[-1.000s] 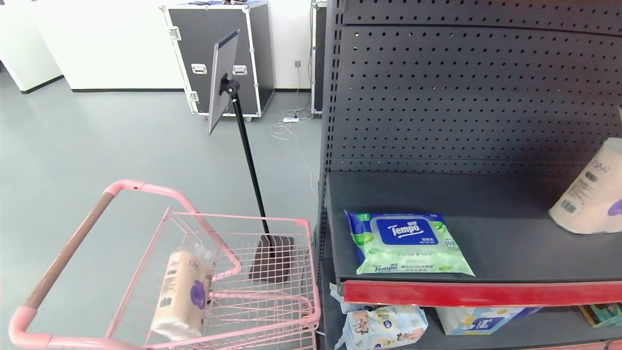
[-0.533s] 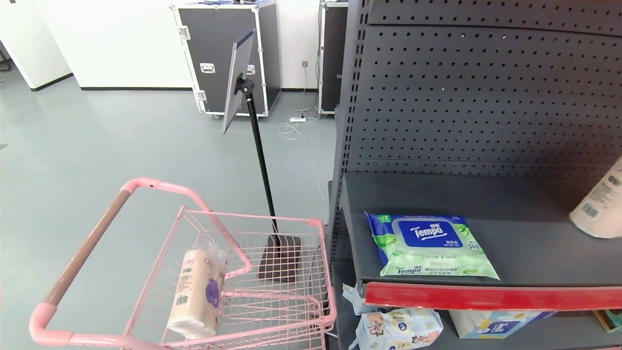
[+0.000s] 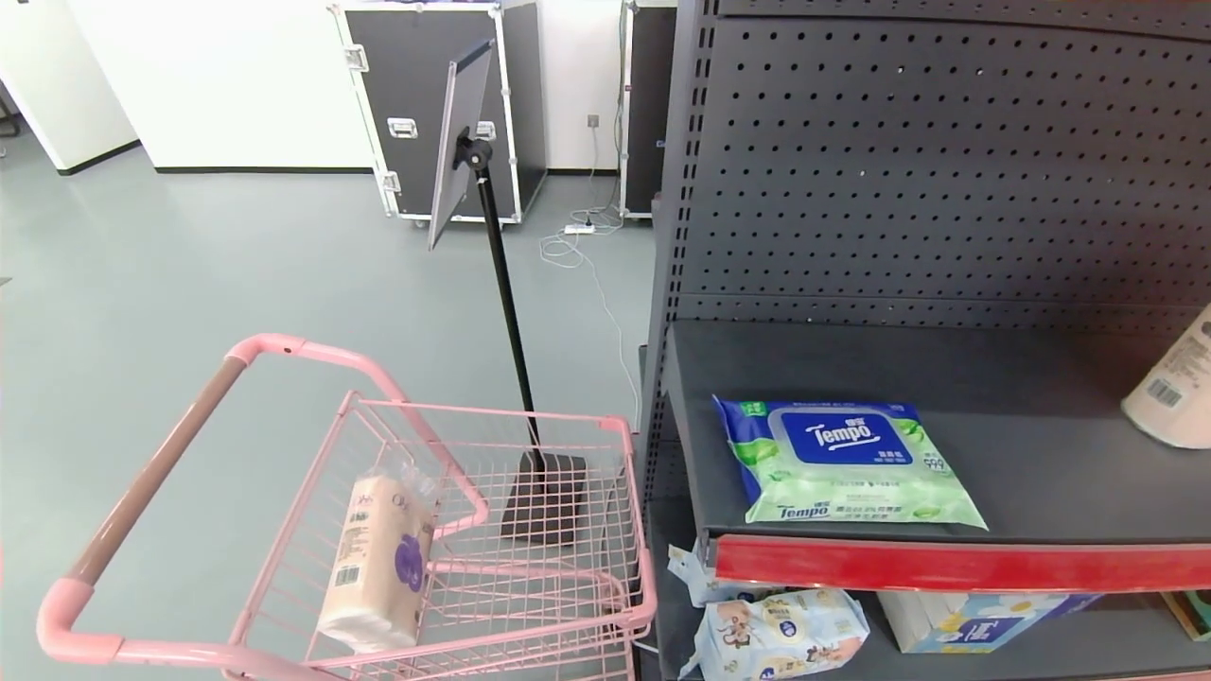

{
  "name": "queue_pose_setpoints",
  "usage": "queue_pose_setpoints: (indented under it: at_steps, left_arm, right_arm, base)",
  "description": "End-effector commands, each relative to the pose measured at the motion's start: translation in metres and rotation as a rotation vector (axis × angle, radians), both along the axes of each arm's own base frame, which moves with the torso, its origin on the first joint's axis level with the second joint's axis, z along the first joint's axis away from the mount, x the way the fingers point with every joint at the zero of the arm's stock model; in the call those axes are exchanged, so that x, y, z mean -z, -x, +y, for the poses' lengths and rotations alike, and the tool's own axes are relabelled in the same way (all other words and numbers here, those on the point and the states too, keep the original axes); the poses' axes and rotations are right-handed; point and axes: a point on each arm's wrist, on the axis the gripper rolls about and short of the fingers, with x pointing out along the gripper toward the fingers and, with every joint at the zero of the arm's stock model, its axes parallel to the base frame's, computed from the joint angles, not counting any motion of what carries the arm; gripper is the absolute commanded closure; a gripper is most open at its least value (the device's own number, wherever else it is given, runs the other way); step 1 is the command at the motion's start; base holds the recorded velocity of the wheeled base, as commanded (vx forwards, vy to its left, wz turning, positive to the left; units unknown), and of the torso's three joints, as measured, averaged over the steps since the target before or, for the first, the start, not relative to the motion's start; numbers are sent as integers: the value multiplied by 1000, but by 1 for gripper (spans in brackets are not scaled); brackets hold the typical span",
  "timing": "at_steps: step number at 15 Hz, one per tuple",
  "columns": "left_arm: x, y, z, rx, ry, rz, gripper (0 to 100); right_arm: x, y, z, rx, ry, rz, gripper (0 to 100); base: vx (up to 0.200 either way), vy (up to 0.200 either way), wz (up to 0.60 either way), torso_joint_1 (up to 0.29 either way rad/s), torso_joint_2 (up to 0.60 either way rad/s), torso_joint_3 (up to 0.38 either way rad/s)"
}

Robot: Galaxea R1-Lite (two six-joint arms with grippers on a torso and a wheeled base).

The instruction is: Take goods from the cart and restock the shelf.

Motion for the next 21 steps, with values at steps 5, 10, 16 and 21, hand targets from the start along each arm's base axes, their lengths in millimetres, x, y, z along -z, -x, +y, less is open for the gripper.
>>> queue_pose_setpoints:
  at_steps: [5, 10, 16, 21]
  left_arm:
    - [0, 0, 0, 0, -1, 0, 0]
    - [0, 0, 0, 0, -2, 1, 0]
    - [0, 0, 0, 0, -1, 0, 0]
    - [0, 0, 0, 0, -2, 1, 0]
  right_arm:
    - [0, 0, 0, 0, 1, 0, 0]
    - [0, 0, 0, 2, 1, 0, 0]
    - [0, 0, 0, 2, 1, 0, 0]
    - [0, 0, 0, 3, 1, 0, 0]
  base:
    - [0, 0, 0, -139, 349, 205]
    - [0, 0, 0, -139, 363, 215]
    - [0, 0, 0, -143, 408, 255]
    - [0, 0, 0, -170, 542, 354]
